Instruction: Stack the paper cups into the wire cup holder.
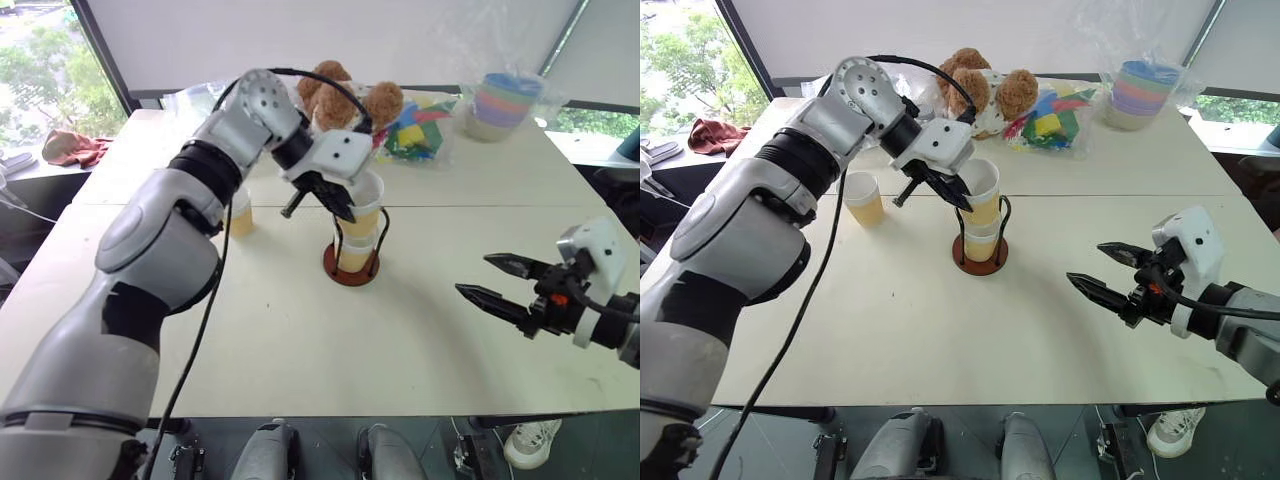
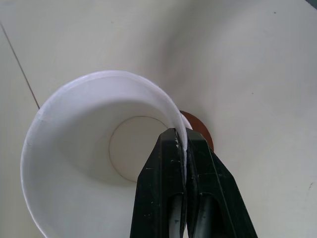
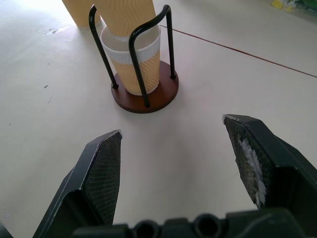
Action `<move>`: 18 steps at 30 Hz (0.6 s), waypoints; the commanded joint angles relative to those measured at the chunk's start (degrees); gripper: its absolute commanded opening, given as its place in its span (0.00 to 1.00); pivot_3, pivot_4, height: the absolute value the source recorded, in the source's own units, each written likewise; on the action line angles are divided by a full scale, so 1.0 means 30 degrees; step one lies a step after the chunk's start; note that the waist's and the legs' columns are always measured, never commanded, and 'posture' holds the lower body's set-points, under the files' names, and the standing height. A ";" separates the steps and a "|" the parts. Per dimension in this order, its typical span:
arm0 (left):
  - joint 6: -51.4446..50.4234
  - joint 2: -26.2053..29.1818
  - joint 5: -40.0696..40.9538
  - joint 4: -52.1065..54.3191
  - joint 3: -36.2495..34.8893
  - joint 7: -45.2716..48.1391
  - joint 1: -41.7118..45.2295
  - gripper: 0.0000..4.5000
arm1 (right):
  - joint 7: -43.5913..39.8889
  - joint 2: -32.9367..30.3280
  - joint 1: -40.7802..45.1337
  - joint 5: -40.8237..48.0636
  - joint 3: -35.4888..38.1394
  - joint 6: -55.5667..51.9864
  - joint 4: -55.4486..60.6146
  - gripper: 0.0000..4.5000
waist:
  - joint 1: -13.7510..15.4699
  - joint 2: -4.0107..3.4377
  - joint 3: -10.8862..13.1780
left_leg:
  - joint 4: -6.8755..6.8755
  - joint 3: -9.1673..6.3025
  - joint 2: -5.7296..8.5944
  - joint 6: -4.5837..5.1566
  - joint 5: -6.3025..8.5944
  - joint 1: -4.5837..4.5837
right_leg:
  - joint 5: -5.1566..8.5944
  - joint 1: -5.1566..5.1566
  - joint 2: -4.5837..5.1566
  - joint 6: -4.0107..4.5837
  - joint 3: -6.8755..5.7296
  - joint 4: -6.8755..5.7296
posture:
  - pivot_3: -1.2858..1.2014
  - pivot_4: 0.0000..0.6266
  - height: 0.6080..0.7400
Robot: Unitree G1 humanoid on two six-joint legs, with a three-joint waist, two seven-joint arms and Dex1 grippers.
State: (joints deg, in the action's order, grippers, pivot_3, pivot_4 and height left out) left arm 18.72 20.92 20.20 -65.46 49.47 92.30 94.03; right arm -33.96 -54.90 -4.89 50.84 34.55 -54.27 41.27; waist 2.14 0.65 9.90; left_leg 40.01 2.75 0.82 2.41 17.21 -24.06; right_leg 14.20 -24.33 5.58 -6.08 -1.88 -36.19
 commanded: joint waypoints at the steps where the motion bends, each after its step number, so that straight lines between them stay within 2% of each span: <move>1: -0.0625 -0.0002 0.1080 0.0308 0.0504 0.0066 0.0830 0.27 | 0.0180 0.0141 0.0009 -0.0177 0.0212 0.0474 0.0418 0.79 | 0.0001 -0.0001 0.0000 | 0.0000 -0.0002 0.0000 0.0000 0.0000 0.0001 | 0.0000 0.0000 0.0000 0.0000 -0.0001 -0.0001 | 0.52 0.24 1.00; 6: -0.0449 -0.0214 0.1161 -0.0172 -0.0065 0.0066 0.1062 0.86 | 0.0245 0.0217 -0.0001 -0.0259 0.0101 0.0544 0.0352 0.79 | 0.0016 0.0000 0.0000 | 0.0000 -0.0004 0.0000 0.0000 0.0000 0.0000 | 0.0000 0.0000 -0.0001 0.0000 -0.0002 -0.0001 | 0.52 0.24 1.00; 11: 0.0103 -0.0090 -0.0189 -0.2081 -0.4147 -0.0042 0.2345 0.86 | 0.0266 0.0320 0.0947 0.0369 -0.0642 0.0589 0.0351 0.79 | -0.0015 0.0007 0.0004 | 0.0010 -0.0002 0.0002 0.0000 0.0000 -0.0008 | 0.0000 -0.0006 -0.0002 -0.0001 -0.0006 -0.0001 | 0.52 0.24 1.00; 14: 0.1123 0.1108 -0.2200 -0.2478 -0.5388 -0.1425 0.2207 0.86 | 0.0797 0.0838 0.2475 0.2135 -0.1726 0.0549 0.1123 0.79 | -0.0185 -0.0012 -0.0007 | -0.0002 -0.0001 -0.0002 0.0006 0.0004 -0.0012 | 0.0000 -0.0028 -0.0008 -0.0002 -0.0006 -0.0003 | 0.52 0.24 1.00; 18: 0.1203 0.3554 -0.4209 -0.2082 -0.6863 -0.3876 0.0217 0.86 | 0.3183 0.2299 0.5549 0.4063 -0.3815 0.0661 0.1654 0.79 | -0.0581 -0.0021 -0.0011 | -0.0014 -0.0002 -0.0039 0.0011 0.0007 0.0029 | -0.0002 -0.0025 -0.0024 -0.0003 -0.0005 -0.0035 | 0.52 0.24 1.00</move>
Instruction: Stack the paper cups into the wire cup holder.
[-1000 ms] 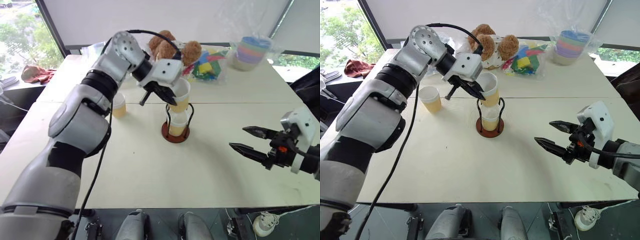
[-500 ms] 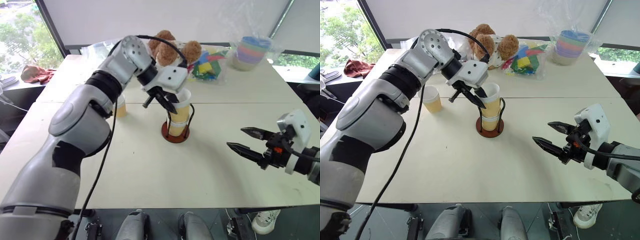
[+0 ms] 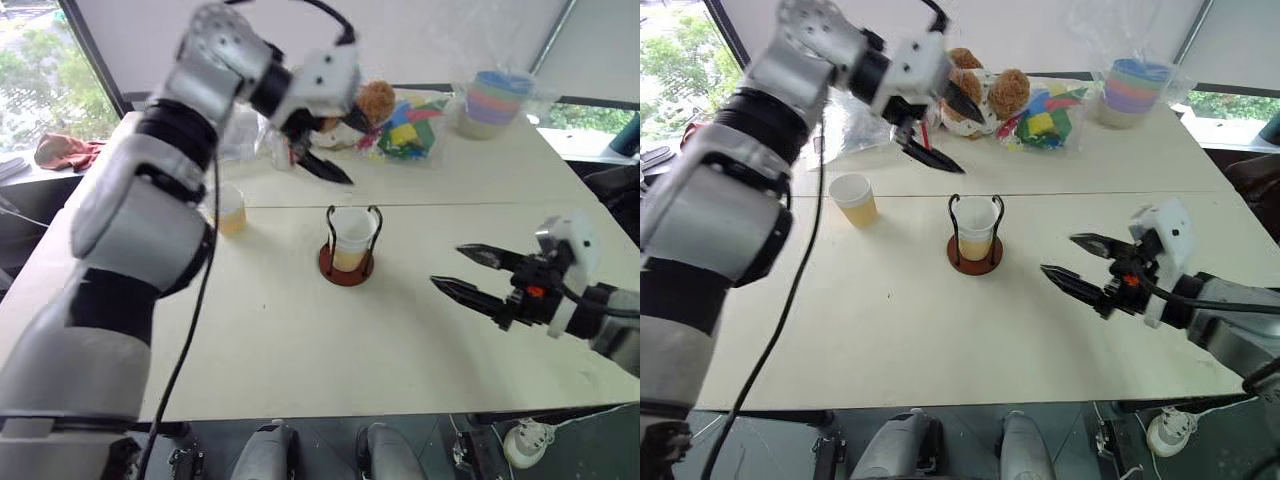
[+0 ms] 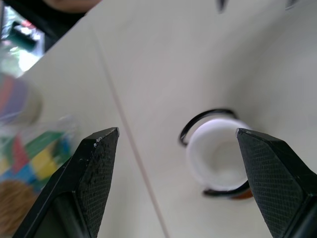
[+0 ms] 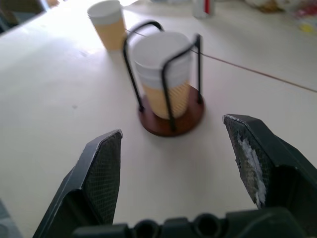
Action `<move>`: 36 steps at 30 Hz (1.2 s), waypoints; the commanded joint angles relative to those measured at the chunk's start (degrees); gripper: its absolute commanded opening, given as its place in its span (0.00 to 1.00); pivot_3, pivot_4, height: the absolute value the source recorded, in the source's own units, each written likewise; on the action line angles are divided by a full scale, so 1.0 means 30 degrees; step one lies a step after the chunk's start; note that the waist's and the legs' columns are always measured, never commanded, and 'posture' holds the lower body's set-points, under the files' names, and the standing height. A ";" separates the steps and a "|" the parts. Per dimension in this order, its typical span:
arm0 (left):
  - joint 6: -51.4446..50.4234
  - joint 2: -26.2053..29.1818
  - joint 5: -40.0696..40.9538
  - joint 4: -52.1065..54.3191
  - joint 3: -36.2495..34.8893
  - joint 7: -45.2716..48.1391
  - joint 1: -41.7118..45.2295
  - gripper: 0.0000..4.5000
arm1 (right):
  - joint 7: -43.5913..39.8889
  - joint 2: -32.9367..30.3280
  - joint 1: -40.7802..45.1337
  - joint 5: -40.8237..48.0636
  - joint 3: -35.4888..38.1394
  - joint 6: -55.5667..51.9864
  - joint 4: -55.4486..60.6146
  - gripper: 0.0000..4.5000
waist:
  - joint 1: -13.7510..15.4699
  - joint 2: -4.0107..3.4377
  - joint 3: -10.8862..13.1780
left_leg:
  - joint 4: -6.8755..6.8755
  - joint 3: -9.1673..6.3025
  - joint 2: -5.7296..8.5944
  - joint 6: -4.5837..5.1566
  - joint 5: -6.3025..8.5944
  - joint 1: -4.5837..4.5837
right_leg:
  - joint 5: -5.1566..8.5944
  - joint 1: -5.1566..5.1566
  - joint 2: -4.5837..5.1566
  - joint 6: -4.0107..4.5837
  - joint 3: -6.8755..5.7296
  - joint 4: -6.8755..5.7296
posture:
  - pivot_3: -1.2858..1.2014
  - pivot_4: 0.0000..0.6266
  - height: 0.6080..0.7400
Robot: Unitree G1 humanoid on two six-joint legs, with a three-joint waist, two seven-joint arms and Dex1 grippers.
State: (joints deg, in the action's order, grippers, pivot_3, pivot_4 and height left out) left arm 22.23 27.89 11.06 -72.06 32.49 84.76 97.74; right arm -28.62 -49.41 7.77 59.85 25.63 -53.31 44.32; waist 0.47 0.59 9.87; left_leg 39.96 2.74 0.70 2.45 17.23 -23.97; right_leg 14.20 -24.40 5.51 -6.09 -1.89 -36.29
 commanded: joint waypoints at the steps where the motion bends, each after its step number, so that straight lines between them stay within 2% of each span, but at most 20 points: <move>1: -0.0369 0.1832 -0.1360 0.0358 -0.1626 -0.1732 -0.1724 0.86 | 0.1861 0.0678 0.1857 0.1011 -0.1318 0.0303 0.0525 0.79 | -0.0077 0.0002 0.0001 | 0.0000 -0.0001 -0.0003 -0.0002 -0.0001 0.0004 | 0.0000 0.0000 0.0000 0.0000 -0.0002 -0.0014 | 0.52 0.24 1.00; 6: -0.1530 0.4312 -0.3006 0.1977 -0.2844 -0.2903 -0.4957 0.86 | 0.2036 0.0730 0.2461 0.0897 -0.2408 0.0323 -0.0336 0.79 | 0.0109 0.0017 0.0010 | 0.0006 0.0002 -0.0010 -0.0015 -0.0008 -0.0034 | 0.0000 -0.0019 -0.0002 -0.0001 -0.0017 -0.0024 | 0.52 0.24 1.00; 10: -0.1652 0.5392 -0.4493 0.2623 -0.3287 -0.4208 -0.6921 0.86 | 0.1065 0.0212 0.2687 0.0380 -0.2904 0.0474 -0.1362 0.79 | 0.0182 0.0025 0.0005 | 0.0022 -0.0015 0.0033 -0.0059 -0.0034 -0.0113 | -0.0031 -0.0013 0.0023 -0.0053 -0.0043 0.0013 | 0.52 0.24 1.00; 16: -0.2030 0.4966 -0.5570 0.2263 -0.3977 -0.4610 -0.7317 0.86 | 0.0360 -0.0039 0.2864 -0.0162 -0.3167 0.0524 -0.1986 0.79 | 0.0212 0.0044 -0.0006 | 0.0057 -0.0011 0.0093 -0.0013 -0.0009 -0.0124 | -0.0067 0.0018 0.0061 -0.0111 -0.0029 0.0052 | 0.52 0.24 1.00; 24: -0.2241 0.4526 -0.6565 0.2040 -0.4164 -0.2637 -0.7414 0.86 | 0.0647 0.0166 0.1994 -0.0332 -0.2679 0.0496 -0.1574 0.79 | 0.0062 0.0043 -0.0006 | 0.0035 -0.0004 0.0086 -0.0034 -0.0021 -0.0120 | -0.0067 -0.0002 0.0054 -0.0114 -0.0032 0.0041 | 0.52 0.24 1.00; 31: -0.1722 0.3905 -0.8142 0.0820 -0.4037 -0.4478 -0.7300 0.86 | 0.1222 0.0304 0.1207 -0.0165 -0.2155 0.0572 -0.1071 0.79 | 0.0121 0.0046 -0.0008 | 0.0043 -0.0004 0.0085 -0.0013 -0.0009 -0.0116 | -0.0068 -0.0001 0.0054 -0.0114 -0.0025 0.0031 | 0.52 0.24 1.00; 33: -0.1716 0.3727 -0.8133 0.0621 -0.4240 -0.4237 -0.7291 0.75 | 0.1297 0.0269 0.0957 -0.0114 -0.1982 0.0593 -0.0960 0.79 | 0.0121 0.0046 -0.0009 | 0.0041 -0.0004 0.0085 -0.0013 -0.0009 -0.0117 | -0.0068 -0.0001 0.0054 -0.0115 -0.0025 0.0033 | 0.52 0.24 1.00; 36: -0.1664 0.3533 -0.8258 0.0459 -0.4334 -0.4066 -0.7260 0.46 | 0.1376 0.0225 0.0889 -0.0082 -0.1874 0.0594 -0.0964 0.79 | 0.0096 0.0046 -0.0009 | 0.0042 -0.0003 0.0085 -0.0013 -0.0009 -0.0117 | -0.0068 -0.0001 0.0054 -0.0115 -0.0025 0.0032 | 0.52 0.24 1.00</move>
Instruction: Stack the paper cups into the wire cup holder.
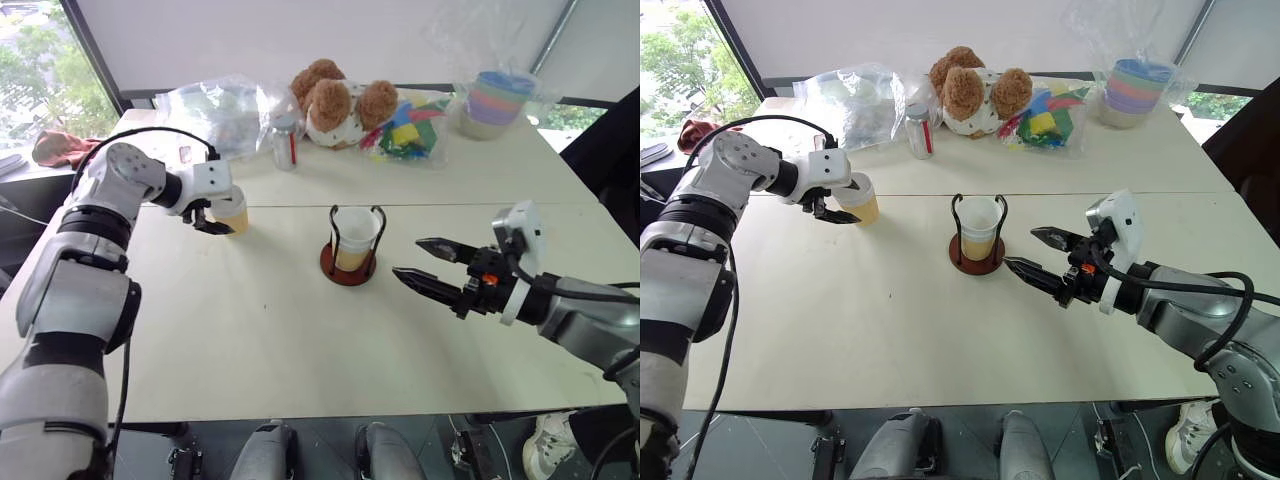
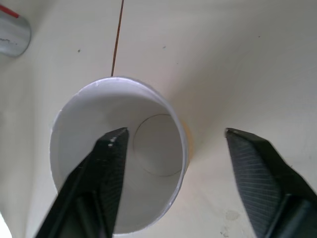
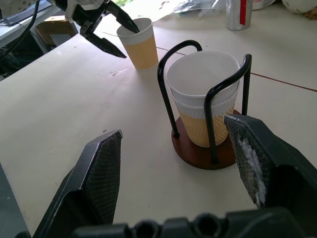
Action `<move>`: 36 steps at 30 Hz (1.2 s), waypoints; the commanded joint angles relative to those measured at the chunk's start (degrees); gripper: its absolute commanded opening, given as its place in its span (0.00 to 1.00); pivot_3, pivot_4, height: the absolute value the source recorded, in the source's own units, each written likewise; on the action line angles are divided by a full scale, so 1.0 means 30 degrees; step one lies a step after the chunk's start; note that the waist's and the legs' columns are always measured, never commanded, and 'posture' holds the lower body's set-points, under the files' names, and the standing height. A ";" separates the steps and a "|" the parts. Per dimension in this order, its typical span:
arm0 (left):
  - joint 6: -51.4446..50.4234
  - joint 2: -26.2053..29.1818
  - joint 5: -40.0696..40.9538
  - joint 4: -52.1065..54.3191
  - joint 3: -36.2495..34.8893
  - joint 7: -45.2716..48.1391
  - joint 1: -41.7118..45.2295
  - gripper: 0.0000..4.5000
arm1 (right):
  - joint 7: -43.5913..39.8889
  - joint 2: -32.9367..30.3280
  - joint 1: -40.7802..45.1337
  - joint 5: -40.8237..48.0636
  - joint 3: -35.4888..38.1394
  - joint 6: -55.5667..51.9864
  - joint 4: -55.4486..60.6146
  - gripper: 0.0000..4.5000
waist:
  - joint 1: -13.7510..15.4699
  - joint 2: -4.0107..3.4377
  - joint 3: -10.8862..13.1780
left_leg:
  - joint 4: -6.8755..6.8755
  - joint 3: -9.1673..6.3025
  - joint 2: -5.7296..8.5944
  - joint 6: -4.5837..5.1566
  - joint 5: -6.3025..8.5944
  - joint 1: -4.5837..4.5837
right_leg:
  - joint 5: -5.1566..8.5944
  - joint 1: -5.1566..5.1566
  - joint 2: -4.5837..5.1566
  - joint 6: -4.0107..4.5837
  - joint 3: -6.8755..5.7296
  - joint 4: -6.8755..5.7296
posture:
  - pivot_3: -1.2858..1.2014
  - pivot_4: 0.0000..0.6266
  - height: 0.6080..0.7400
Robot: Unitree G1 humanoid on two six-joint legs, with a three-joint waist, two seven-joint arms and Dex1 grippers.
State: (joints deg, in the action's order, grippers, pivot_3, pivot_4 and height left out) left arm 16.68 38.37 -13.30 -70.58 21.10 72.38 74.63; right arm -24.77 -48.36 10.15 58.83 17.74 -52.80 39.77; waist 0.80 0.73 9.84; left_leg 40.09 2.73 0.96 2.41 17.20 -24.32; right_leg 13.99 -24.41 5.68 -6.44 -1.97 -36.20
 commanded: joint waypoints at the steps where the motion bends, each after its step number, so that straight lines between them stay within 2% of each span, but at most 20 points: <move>1: 0.0286 -0.0019 -0.0314 -0.0090 -0.0434 -0.0045 0.0463 0.35 | 0.0100 -0.0151 0.0114 0.0273 0.0795 0.0419 0.0519 0.79 | -0.0020 0.0000 0.0000 | 0.0001 0.0000 0.0000 0.0000 0.0000 0.0001 | 0.0000 0.0000 0.0000 0.0000 0.0001 0.0000 | 0.52 0.24 1.00; 4: 0.0425 -0.0163 -0.0648 -0.0191 -0.0346 -0.0215 0.0543 0.02 | 0.0094 -0.0250 0.0077 0.0277 0.0975 0.0371 0.0468 0.79 | -0.0022 0.0000 0.0000 | 0.0001 0.0000 0.0000 0.0000 0.0000 0.0004 | 0.0000 0.0000 0.0000 0.0000 0.0001 -0.0002 | 0.52 0.24 1.00; 12: 0.0964 -0.0432 -0.0704 0.0001 -0.0655 0.0094 0.1507 0.02 | -0.0463 -0.0762 -0.0402 0.0137 0.1655 0.0243 0.0208 0.79 | 0.0019 0.0001 0.0000 | 0.0002 0.0000 0.0000 0.0001 0.0000 0.0003 | 0.0000 0.0001 0.0000 -0.0001 0.0002 -0.0002 | 0.52 0.24 1.00; 18: 0.0085 -0.3027 0.3144 0.1182 -0.3133 0.5921 0.5599 0.02 | -0.2862 -0.3216 -0.2564 0.0174 0.5049 -0.0391 -0.0254 0.79 | 0.0566 0.0019 0.0006 | 0.0019 -0.0003 0.0010 0.0001 0.0001 -0.0033 | -0.0001 0.0003 0.0001 -0.0001 -0.0011 0.0029 | 0.52 0.24 1.00; 20: -0.0505 -0.3766 0.4574 0.1608 -0.3079 0.6673 0.6198 0.02 | -0.3280 -0.3648 -0.3202 -0.0022 0.5782 -0.0511 -0.0231 0.79 | 0.0488 0.0017 -0.0005 | 0.0018 -0.0002 0.0024 0.0021 0.0012 -0.0029 | 0.0000 0.0014 0.0012 -0.0001 -0.0006 0.0038 | 0.52 0.24 1.00; 25: -0.1792 -0.4442 0.8996 0.4028 0.0413 0.6705 0.6203 0.02 | -0.3005 -0.3553 -0.3958 -0.0201 0.6851 -0.0489 -0.0019 0.79 | 0.0094 -0.0020 -0.0021 | 0.0010 0.0021 0.0017 0.0044 0.0025 0.0037 | 0.0000 0.0021 0.0021 -0.0005 0.0039 0.0024 | 0.52 0.24 1.00; 29: -0.0735 -0.4537 0.9947 0.3722 0.2753 0.6705 0.6299 0.02 | -0.2240 -0.2940 -0.4527 0.0131 0.7083 -0.0484 0.0783 0.79 | -0.0092 -0.0022 -0.0022 | 0.0011 0.0021 -0.0016 0.0031 0.0016 0.0088 | -0.0001 0.0020 -0.0008 -0.0001 0.0067 -0.0021 | 0.52 0.24 1.00; 36: -0.0276 -0.3680 1.1748 0.4038 0.6510 0.6705 0.6429 0.02 | -0.1098 -0.2113 -0.5376 0.0632 0.7457 -0.0369 0.1764 0.79 | 0.0006 -0.0018 -0.0019 | 0.0009 0.0021 -0.0033 0.0030 0.0017 0.0076 | 0.0000 0.0019 -0.0020 0.0000 0.0071 0.0000 | 0.52 0.24 1.00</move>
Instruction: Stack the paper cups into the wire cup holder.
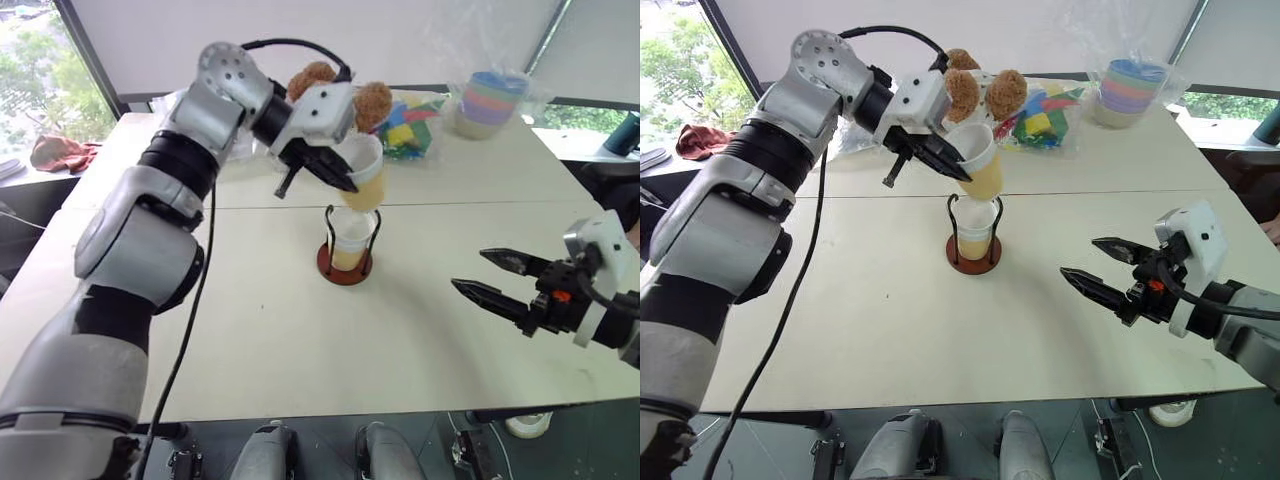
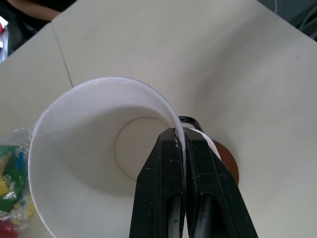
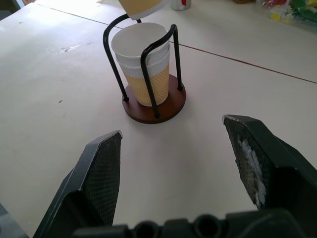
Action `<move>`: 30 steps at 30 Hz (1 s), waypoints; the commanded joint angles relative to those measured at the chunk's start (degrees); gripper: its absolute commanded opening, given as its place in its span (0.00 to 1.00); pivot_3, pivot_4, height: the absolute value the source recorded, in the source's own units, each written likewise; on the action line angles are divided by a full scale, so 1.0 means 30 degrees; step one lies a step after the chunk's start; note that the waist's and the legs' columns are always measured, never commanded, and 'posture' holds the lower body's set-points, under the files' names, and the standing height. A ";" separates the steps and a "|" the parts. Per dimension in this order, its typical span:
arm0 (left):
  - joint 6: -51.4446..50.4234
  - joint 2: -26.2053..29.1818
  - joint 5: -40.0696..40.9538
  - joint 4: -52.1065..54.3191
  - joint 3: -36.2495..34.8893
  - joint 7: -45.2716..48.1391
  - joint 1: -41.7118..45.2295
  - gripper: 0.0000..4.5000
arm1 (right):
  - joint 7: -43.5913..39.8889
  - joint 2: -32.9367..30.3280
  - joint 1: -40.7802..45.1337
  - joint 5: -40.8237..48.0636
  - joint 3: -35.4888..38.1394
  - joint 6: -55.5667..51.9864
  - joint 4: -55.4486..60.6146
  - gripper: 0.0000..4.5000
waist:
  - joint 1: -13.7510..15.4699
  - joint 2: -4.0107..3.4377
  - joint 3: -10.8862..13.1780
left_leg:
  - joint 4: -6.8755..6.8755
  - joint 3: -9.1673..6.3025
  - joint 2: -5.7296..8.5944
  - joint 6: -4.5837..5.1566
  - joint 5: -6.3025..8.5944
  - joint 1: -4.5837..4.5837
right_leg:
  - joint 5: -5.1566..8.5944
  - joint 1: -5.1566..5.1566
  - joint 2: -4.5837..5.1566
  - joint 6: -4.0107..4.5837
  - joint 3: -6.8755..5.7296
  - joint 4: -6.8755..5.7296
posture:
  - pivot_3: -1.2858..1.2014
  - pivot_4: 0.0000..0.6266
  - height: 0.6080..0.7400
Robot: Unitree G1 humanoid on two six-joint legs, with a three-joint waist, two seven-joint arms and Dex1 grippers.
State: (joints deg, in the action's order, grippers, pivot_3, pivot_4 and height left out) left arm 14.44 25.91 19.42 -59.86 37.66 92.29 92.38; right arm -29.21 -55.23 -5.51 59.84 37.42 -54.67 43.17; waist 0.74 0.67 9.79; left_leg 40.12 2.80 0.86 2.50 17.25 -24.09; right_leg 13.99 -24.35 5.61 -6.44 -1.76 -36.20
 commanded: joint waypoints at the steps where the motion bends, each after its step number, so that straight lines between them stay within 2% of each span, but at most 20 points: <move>1: 0.0431 0.0660 0.1177 0.0693 0.1514 0.0069 0.0503 0.02 | 0.0509 0.0281 -0.0218 0.0302 0.0859 0.0320 0.0690 0.79 | 0.0040 0.0000 0.0000 | 0.0001 0.0000 0.0004 0.0000 0.0000 -0.0005 | 0.0000 0.0000 0.0002 0.0000 -0.0002 0.0001 | 0.52 0.24 1.00; 7: -0.0302 0.1248 0.3359 0.1758 0.3567 0.0069 0.0495 0.02 | 0.1074 0.0542 -0.0042 0.0226 0.0276 0.0655 0.0639 0.79 | 0.0036 0.0005 0.0003 | 0.0005 -0.0003 0.0008 0.0000 0.0000 -0.0018 | 0.0000 0.0000 0.0008 0.0000 0.0001 0.0017 | 0.52 0.24 1.00; 14: 0.1221 0.0347 0.2214 0.0214 0.4479 0.0069 0.0629 0.02 | 0.1344 0.0667 0.0179 0.0152 -0.0254 0.0889 0.0542 0.79 | 0.0018 0.0005 0.0002 | 0.0005 -0.0001 0.0013 0.0001 0.0000 -0.0018 | 0.0000 0.0000 0.0005 0.0000 -0.0001 0.0019 | 0.52 0.24 1.00; 17: 0.1371 -0.0078 0.1979 -0.0414 0.4355 0.0069 0.0737 0.21 | 0.1442 0.0694 0.0143 0.0189 -0.0279 0.0947 0.0573 0.79 | 0.0034 0.0008 0.0005 | 0.0005 -0.0002 0.0014 0.0001 0.0000 -0.0019 | 0.0000 0.0000 0.0005 0.0000 -0.0004 0.0017 | 0.52 0.24 1.00; 20: 0.1447 -0.0311 0.1901 -0.0799 0.3988 0.0069 0.0748 0.55 | 0.1521 0.0748 0.0036 0.0219 -0.0260 0.0986 0.0638 0.79 | 0.0028 0.0009 0.0005 | 0.0005 -0.0002 0.0014 0.0001 0.0000 -0.0020 | 0.0000 0.0000 0.0005 0.0001 -0.0002 0.0022 | 0.52 0.24 1.00; 22: 0.1646 -0.0732 0.1606 -0.1504 0.2733 0.0069 0.0897 0.78 | 0.1524 0.0792 -0.0029 0.0210 -0.0259 0.1003 0.0617 0.79 | 0.0036 0.0009 0.0005 | 0.0005 -0.0005 0.0014 0.0001 0.0000 -0.0021 | 0.0000 0.0000 0.0005 0.0000 -0.0003 0.0022 | 0.52 0.24 1.00; 25: 0.0657 -0.1275 0.1376 -0.2968 -0.0472 0.0069 0.1541 0.78 | 0.1517 0.0905 0.0057 -0.0079 -0.0448 0.1158 0.0325 0.79 | 0.0039 0.0017 0.0010 | 0.0007 -0.0006 0.0014 0.0002 0.0000 -0.0029 | 0.0000 -0.0001 0.0005 0.0000 -0.0008 0.0027 | 0.52 0.24 1.00; 30: -0.2177 0.0020 0.1373 -0.3171 -0.5070 -0.1691 0.0593 0.78 | 0.2024 0.1660 0.0623 -0.1869 -0.1261 0.2321 -0.1002 0.79 | -0.0086 0.0005 0.0003 | 0.0000 -0.0002 0.0014 0.0009 0.0005 -0.0021 | 0.0001 -0.0013 -0.0001 -0.0001 -0.0007 0.0023 | 0.52 0.24 1.00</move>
State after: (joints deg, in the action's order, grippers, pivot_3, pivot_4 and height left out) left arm 10.24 24.22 23.70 -69.47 26.28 88.91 94.86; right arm -23.85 -50.88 -4.50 56.17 33.48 -50.08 40.90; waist 0.48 0.69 9.80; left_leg 40.10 2.80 0.89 2.52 17.26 -24.11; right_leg 13.99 -24.39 5.59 -6.44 -1.77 -36.16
